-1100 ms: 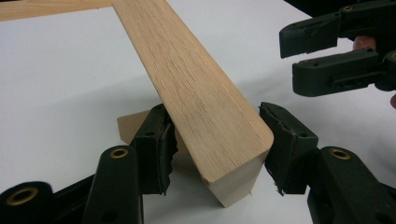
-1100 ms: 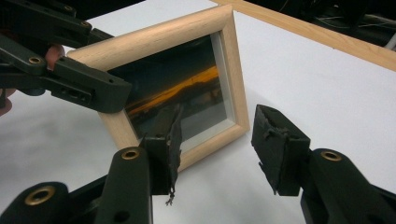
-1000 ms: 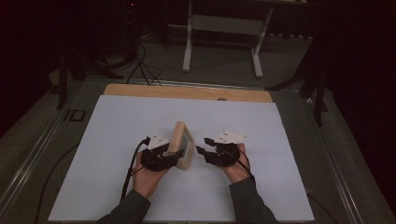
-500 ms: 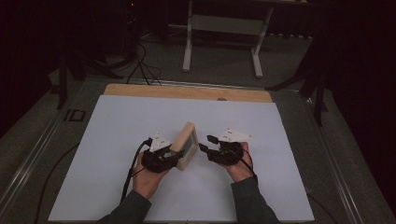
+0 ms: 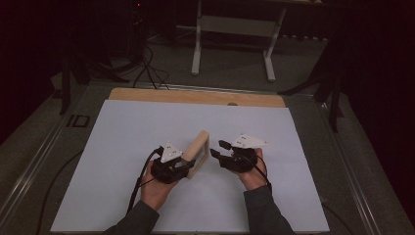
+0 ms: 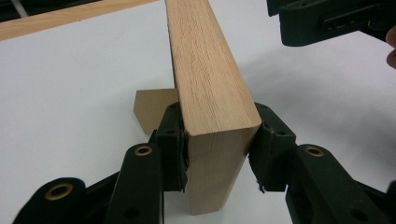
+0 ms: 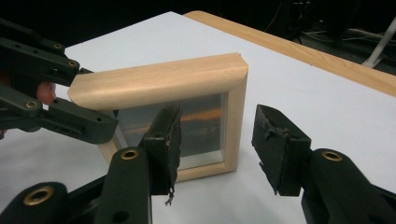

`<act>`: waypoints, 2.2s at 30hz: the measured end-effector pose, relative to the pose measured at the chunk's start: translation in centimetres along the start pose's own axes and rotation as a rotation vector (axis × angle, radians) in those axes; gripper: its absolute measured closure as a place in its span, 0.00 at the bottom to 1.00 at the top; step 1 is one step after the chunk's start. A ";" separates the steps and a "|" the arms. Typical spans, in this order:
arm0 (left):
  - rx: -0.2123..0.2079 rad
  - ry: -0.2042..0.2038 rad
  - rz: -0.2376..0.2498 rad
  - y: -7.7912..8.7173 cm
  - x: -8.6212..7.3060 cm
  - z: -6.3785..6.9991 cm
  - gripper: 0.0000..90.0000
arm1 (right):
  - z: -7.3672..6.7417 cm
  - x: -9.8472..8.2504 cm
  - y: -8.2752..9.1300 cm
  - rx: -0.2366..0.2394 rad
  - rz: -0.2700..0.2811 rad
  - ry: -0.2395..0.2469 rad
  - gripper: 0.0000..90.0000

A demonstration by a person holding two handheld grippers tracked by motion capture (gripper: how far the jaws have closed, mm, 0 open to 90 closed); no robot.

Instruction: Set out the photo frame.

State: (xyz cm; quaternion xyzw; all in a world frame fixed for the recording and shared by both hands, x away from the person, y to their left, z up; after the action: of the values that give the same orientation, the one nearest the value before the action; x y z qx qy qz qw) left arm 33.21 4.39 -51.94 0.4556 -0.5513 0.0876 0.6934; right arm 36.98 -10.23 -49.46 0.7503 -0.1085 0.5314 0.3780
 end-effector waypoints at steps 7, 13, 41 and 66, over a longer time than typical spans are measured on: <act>0.007 -0.041 -0.004 0.0 0.0 0.5 0.67 | -0.1 0.3 0.1 -0.005 0.015 0.000 0.60; 0.009 -0.053 -0.003 0.0 0.0 0.7 0.67 | -0.2 0.5 -0.2 -0.012 0.013 0.002 0.67; 0.010 -0.094 -0.005 0.2 -0.2 1.3 0.67 | 0.1 3.5 -5.0 -0.071 0.034 0.041 1.00; 0.033 -0.085 -0.012 0.3 -0.3 0.8 0.66 | 0.4 3.5 -6.0 -0.110 0.015 0.064 1.00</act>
State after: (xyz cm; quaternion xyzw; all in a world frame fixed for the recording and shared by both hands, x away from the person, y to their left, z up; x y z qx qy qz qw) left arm 32.37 4.12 -51.99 0.4734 -0.5759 0.0730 0.6624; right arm 42.05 -5.50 -49.15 0.7101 -0.1309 0.5511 0.4182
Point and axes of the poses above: each handheld gripper's, and its own axes: y roughly backward along the jaws, x roughly out of its top, z roughly to its right, the point moved 8 cm from there along -y, roughly forward along the jaws, and after that the axes turned 7 degrees about -y, right-handed, at the moved point
